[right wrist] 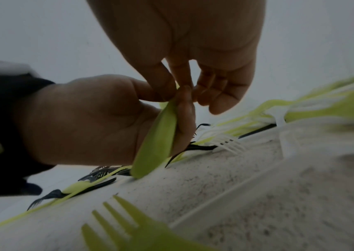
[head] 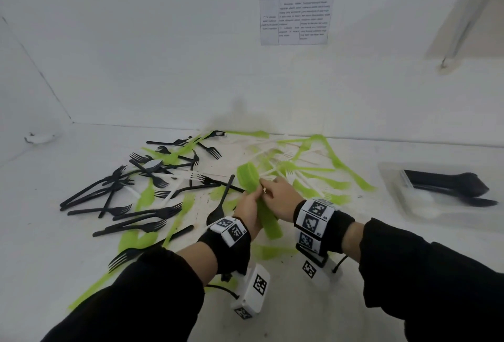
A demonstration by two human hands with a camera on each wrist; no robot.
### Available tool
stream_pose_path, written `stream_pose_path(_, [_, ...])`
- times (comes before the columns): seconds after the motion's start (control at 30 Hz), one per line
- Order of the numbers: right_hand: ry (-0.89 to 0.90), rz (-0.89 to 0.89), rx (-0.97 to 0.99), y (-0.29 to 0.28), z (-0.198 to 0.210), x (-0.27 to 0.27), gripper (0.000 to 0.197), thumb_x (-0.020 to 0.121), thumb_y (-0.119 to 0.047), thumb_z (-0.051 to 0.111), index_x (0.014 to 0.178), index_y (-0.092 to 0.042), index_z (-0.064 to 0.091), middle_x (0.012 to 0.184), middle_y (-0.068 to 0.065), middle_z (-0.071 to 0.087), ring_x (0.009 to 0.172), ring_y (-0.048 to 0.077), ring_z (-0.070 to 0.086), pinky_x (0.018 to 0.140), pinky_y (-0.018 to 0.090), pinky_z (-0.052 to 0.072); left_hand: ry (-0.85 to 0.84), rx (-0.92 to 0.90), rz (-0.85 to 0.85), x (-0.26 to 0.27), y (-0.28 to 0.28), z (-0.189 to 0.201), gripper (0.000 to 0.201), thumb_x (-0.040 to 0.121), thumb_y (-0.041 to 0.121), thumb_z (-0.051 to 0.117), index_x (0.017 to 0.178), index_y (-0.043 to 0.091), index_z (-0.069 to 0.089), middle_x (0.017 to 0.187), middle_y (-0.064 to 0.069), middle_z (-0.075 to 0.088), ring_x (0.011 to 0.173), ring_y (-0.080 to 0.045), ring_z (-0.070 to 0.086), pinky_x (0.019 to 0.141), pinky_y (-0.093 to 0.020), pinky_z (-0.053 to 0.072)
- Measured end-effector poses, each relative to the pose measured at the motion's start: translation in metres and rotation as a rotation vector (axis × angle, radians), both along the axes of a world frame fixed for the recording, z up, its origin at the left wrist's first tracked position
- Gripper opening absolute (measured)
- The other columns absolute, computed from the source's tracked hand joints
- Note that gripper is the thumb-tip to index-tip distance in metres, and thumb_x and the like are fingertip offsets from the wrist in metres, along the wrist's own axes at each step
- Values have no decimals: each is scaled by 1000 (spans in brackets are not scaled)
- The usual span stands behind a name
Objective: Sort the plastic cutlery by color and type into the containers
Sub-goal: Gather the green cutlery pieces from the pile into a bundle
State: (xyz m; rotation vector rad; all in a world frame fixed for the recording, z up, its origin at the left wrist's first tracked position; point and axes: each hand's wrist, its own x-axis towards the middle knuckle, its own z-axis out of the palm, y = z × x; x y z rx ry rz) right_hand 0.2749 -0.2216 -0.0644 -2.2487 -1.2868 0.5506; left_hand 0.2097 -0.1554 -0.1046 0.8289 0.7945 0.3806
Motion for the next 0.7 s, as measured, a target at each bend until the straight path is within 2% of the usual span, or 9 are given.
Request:
stream_pose_path(0.1, [56,27,8,1,2,3,37,97,-17,41,132,-11,46,100,10,41,100,36,54,87,40,49,-26,13,52,1,3,1,45,99,23,45,141,8,38,126,-19,58,95,-30,64,55,-35,57])
stream_pose_path(0.17, [85,45,41,3,2,6,33,94,-16,47,125,-6,52,103,17,56,99,35,59,84,40,50,-43,21,27,-2,5,4,32,100,21,40,128,8,49,105,-12,65,76,-25,62,57,-34,51])
stream_pose_path(0.2, [87,44,50,4,2,8,32,93,-16,50,123,-5,54,107,15,60,100,31,59,83,34,49,-46,20,-8,-5,4,6,27,101,23,37,114,9,56,91,-7,66,68,-22,59,59,-32,48])
stream_pose_path(0.27, [96,60,39,6,2,11,32,92,-15,54,121,-6,56,106,5,58,100,21,56,80,24,40,-12,34,-53,-10,4,6,34,101,30,31,94,13,60,67,-1,63,58,-18,50,56,-28,43])
stream_pose_path(0.3, [117,84,27,9,2,12,29,91,-15,55,118,-5,58,101,2,55,94,18,54,77,23,38,13,54,-54,-12,4,6,37,101,32,29,91,13,60,59,-1,61,53,-16,49,53,-26,43])
stream_pose_path(0.37, [214,104,-6,14,4,10,24,91,-16,54,109,-2,60,89,3,53,78,15,50,63,23,39,40,87,-27,-18,4,8,37,102,32,28,93,11,57,60,-5,55,41,-13,49,45,-22,44])
stream_pose_path(0.43, [332,89,-30,18,6,7,20,93,-18,50,103,-3,59,78,4,50,69,15,47,55,22,38,32,101,-25,-23,5,13,35,103,31,27,99,7,54,67,-8,49,37,-13,48,41,-20,43])
stream_pose_path(0.57, [305,97,-7,20,3,4,28,94,-21,50,105,3,58,84,10,55,74,21,52,56,23,41,23,81,-94,-33,6,21,44,100,39,25,88,11,56,68,-7,44,50,-17,40,49,-23,37])
stream_pose_path(0.7, [220,146,32,21,-2,2,33,89,-24,59,106,4,61,88,9,59,68,14,52,56,18,39,63,145,-91,-43,10,20,45,102,41,26,88,10,56,69,-9,52,46,-16,43,46,-21,40])
